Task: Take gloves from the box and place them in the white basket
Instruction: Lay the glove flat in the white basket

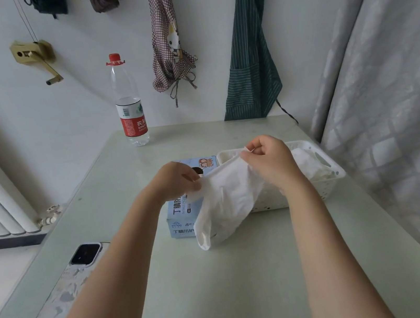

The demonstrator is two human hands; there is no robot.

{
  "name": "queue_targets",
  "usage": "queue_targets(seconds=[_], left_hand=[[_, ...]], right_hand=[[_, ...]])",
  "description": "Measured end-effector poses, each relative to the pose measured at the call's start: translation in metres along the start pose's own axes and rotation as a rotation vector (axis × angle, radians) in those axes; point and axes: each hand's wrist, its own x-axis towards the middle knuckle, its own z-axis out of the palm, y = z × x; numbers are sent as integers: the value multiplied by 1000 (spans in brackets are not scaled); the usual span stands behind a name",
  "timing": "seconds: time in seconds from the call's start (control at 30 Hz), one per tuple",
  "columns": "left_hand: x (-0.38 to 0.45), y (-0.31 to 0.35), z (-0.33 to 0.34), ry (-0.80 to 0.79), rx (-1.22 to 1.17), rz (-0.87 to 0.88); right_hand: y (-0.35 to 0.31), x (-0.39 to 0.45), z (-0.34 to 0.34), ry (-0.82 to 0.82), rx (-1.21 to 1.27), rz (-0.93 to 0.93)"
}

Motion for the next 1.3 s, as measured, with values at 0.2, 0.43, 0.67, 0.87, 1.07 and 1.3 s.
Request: queue_targets(seconds=[0.2, 0.43, 0.67, 0.87, 1.07, 1.3], left_hand=[[-7, 10, -10, -70, -251, 98], [-2, 34, -17, -196, -746, 229], [11, 2, -2, -340, -840, -8], [22, 5, -10, -271, -915, -51], [68, 55, -6, -153, -311, -112], [103, 100, 43, -56, 172, -24]], right_hand=[[-19, 13, 5, -85, -102, -192], [-68, 31, 12, -267, -208, -403], [-76, 61, 3, -96, -183, -404], [-44, 88, -5, 68, -194, -159], [34, 111, -33, 106, -290, 85], [103, 107, -76, 195, -419, 221]])
